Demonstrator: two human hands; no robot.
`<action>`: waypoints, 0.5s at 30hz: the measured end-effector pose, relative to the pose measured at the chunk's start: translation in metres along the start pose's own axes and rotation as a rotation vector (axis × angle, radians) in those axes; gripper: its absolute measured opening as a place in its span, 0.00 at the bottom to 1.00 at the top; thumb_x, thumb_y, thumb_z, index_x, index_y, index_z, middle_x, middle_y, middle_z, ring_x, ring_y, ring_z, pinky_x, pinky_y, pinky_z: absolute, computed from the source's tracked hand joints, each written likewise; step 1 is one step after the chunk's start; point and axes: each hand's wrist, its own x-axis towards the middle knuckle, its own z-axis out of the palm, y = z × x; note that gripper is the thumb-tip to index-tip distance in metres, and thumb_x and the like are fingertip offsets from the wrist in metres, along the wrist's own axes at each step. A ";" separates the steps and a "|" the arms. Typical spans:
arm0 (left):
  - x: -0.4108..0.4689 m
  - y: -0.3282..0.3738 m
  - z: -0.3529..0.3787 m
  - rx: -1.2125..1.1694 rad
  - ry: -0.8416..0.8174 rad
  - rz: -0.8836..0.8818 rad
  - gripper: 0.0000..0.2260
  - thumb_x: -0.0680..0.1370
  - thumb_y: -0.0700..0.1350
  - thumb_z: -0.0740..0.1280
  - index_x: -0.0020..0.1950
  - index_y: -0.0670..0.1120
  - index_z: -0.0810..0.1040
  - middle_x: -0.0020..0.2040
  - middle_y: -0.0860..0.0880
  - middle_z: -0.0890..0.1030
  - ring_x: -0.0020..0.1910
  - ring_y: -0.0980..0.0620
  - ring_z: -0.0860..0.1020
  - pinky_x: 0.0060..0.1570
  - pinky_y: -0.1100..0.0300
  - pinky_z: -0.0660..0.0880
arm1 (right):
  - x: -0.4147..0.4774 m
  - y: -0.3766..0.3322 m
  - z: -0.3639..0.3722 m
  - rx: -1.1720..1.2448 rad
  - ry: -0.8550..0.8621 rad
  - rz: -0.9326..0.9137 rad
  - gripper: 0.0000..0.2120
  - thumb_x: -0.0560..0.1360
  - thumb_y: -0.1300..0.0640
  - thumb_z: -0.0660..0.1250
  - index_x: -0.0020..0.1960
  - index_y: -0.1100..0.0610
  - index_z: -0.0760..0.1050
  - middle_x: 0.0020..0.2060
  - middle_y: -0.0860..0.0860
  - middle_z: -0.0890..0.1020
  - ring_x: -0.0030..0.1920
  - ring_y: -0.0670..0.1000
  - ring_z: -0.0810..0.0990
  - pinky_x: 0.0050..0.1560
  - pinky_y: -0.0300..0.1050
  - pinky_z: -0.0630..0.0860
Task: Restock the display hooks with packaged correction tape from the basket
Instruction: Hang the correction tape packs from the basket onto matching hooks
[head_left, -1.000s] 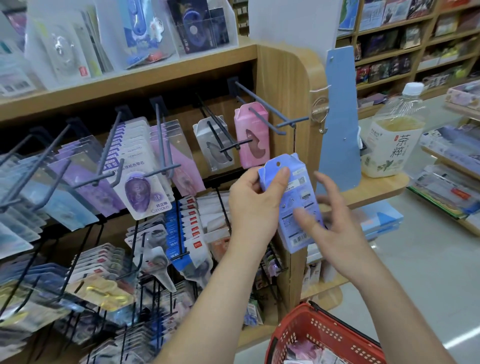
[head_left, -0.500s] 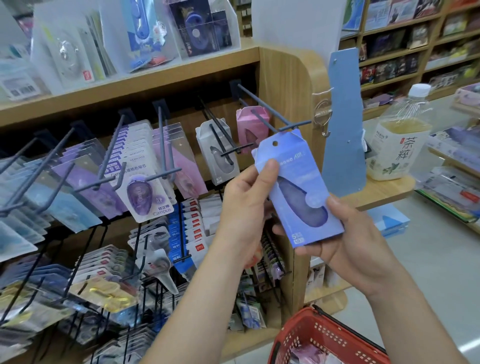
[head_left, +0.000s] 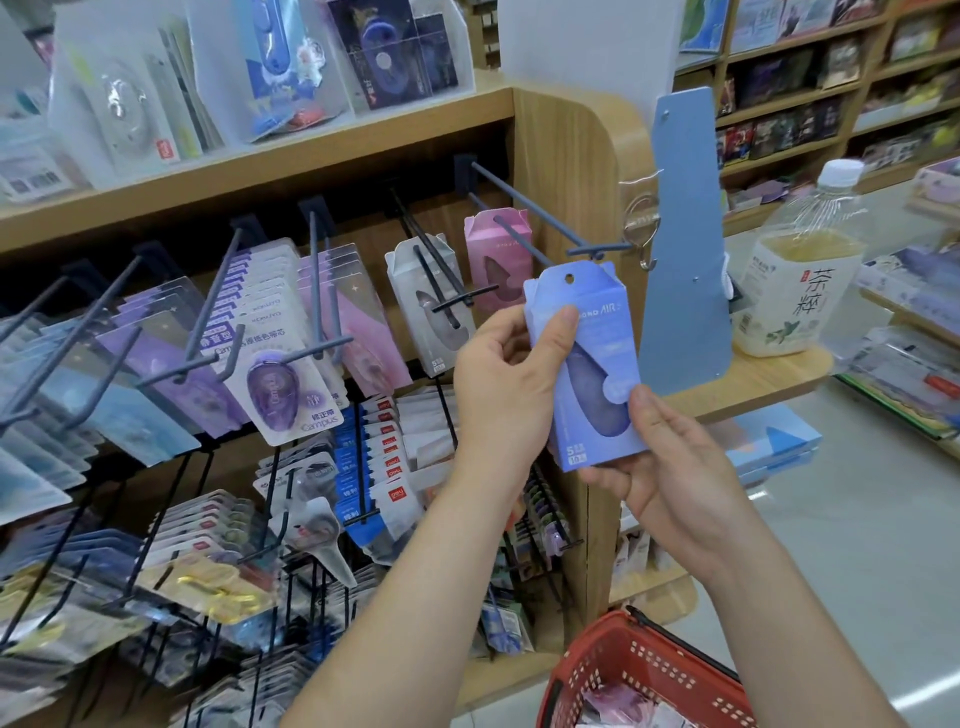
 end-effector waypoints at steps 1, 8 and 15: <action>0.003 0.000 0.002 -0.004 0.018 0.005 0.04 0.78 0.43 0.71 0.48 0.43 0.82 0.43 0.45 0.84 0.41 0.52 0.80 0.42 0.56 0.78 | 0.002 -0.001 0.002 0.002 0.005 -0.002 0.19 0.74 0.50 0.61 0.59 0.60 0.78 0.50 0.56 0.85 0.40 0.52 0.85 0.33 0.43 0.82; 0.008 -0.005 0.006 0.030 0.097 0.061 0.04 0.77 0.44 0.72 0.45 0.45 0.81 0.41 0.44 0.84 0.38 0.52 0.79 0.39 0.56 0.77 | 0.004 0.000 0.005 -0.067 0.050 -0.072 0.15 0.78 0.50 0.60 0.56 0.58 0.79 0.46 0.54 0.87 0.41 0.53 0.86 0.33 0.44 0.82; 0.015 -0.002 0.010 0.012 0.022 -0.020 0.08 0.79 0.42 0.69 0.58 0.48 0.78 0.52 0.46 0.84 0.47 0.51 0.82 0.48 0.56 0.78 | 0.003 0.003 0.007 -0.118 0.134 -0.116 0.13 0.82 0.52 0.59 0.52 0.56 0.80 0.45 0.53 0.86 0.41 0.52 0.85 0.33 0.43 0.81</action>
